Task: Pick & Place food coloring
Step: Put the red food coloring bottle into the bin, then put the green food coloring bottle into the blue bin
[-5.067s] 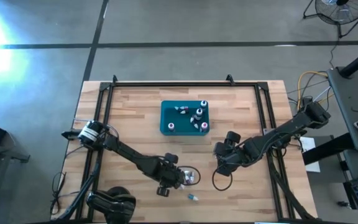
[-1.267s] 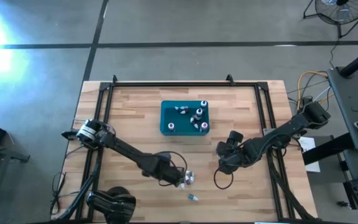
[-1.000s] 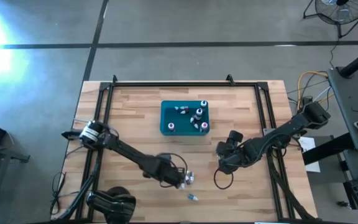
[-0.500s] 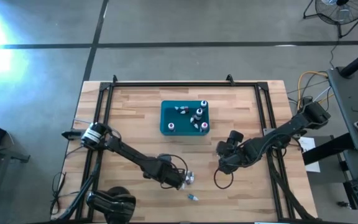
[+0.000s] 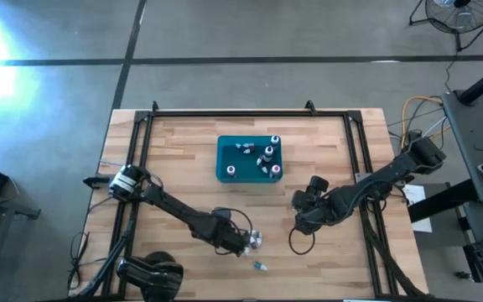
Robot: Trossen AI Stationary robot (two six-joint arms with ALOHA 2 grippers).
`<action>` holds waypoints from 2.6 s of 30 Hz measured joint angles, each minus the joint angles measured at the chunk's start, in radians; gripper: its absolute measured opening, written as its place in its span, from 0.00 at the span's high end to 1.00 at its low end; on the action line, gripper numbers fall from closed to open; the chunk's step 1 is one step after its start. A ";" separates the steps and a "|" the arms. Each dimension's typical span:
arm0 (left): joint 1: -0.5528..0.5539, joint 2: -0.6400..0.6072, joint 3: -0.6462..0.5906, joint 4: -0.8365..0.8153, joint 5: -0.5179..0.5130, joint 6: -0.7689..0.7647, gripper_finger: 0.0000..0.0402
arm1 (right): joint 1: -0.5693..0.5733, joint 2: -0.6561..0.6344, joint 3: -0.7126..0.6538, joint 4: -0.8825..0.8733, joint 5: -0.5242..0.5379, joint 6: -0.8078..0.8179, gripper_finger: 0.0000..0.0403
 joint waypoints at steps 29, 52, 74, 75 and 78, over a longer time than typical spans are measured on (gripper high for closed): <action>0.350 -0.120 0.305 0.010 -0.353 0.601 0.90 | 0.090 -0.481 0.050 -0.339 0.084 0.229 0.44; 0.434 -0.160 0.355 -0.199 -0.073 0.896 0.54 | 0.109 -0.506 -0.042 -0.336 0.148 0.440 0.44; -0.153 -0.157 0.093 0.182 -0.202 0.550 0.54 | 0.105 -0.474 -0.145 -0.036 0.013 0.270 0.44; -0.170 -0.157 0.083 0.183 -0.227 0.493 0.54 | 0.105 -0.463 -0.145 -0.012 0.000 0.255 0.44; -0.201 -0.157 0.048 0.186 -0.259 0.228 0.54 | 0.105 -0.421 -0.145 0.045 -0.047 0.232 0.44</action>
